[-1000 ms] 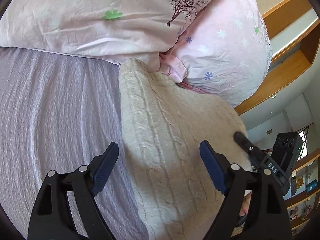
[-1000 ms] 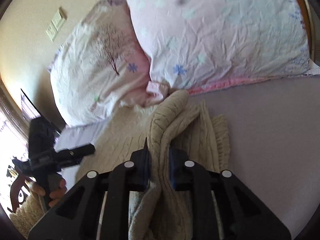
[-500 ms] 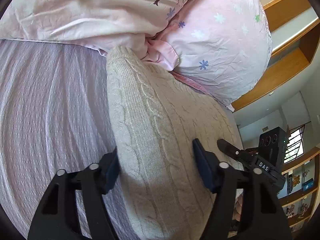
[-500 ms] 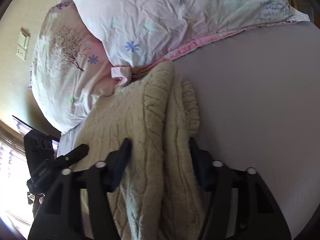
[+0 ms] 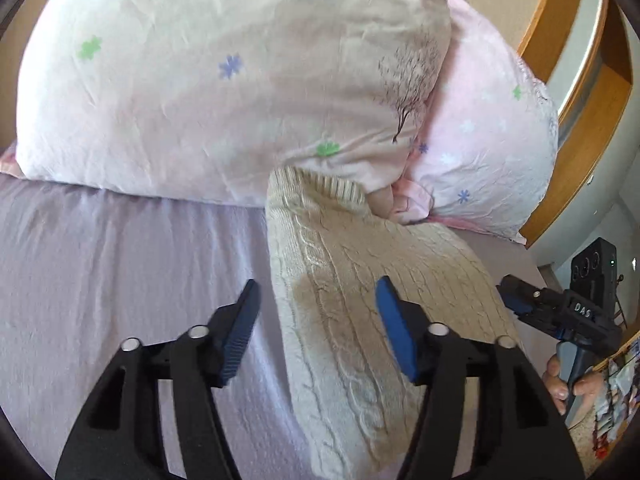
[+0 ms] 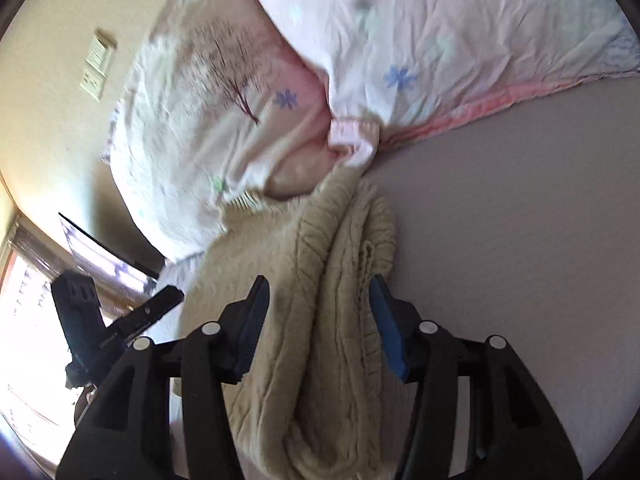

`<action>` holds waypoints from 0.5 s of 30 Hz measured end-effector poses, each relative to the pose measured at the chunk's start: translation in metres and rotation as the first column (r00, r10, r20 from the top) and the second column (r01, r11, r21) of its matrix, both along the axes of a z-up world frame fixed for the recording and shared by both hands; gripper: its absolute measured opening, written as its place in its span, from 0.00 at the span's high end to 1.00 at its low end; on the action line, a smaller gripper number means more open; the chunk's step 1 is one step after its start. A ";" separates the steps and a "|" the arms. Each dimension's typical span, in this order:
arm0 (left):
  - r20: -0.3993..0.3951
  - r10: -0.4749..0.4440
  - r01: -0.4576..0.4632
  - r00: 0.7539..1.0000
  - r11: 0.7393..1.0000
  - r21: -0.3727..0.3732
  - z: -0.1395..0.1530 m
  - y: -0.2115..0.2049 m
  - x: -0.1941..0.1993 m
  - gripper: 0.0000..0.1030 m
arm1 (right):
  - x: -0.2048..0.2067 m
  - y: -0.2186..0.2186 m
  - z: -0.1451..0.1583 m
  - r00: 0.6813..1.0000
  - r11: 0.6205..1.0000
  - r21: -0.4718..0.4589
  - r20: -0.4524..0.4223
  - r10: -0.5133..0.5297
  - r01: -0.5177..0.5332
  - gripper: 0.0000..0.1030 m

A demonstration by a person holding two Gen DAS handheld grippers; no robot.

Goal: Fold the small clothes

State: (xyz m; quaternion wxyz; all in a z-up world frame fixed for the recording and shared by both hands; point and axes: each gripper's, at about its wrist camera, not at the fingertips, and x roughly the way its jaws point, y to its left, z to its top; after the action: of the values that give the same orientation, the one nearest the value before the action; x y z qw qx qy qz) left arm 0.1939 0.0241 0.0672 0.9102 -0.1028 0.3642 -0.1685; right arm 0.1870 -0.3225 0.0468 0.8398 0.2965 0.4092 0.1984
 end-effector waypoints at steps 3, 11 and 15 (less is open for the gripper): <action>0.085 0.017 -0.024 0.996 0.996 0.084 0.011 0.008 -0.034 0.23 | -0.020 0.011 0.008 0.997 0.997 -0.028 -0.011 0.077 -0.077 0.55; -0.008 0.003 -0.002 1.000 0.989 0.146 -0.014 0.002 -0.088 0.07 | -0.039 0.009 -0.020 0.996 0.994 -0.097 -0.078 -0.052 0.045 0.94; -0.038 0.007 0.001 0.999 0.979 0.205 -0.028 -0.007 -0.107 0.01 | -0.069 0.023 -0.007 1.000 0.985 -0.168 -0.003 -0.028 0.027 0.64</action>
State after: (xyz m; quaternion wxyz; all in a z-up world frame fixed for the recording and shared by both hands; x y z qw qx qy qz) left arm 0.0865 0.0176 0.0387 0.9089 -0.0124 0.3970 -0.1270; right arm 0.1179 -0.2995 0.0398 0.8634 0.2308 0.4224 0.1509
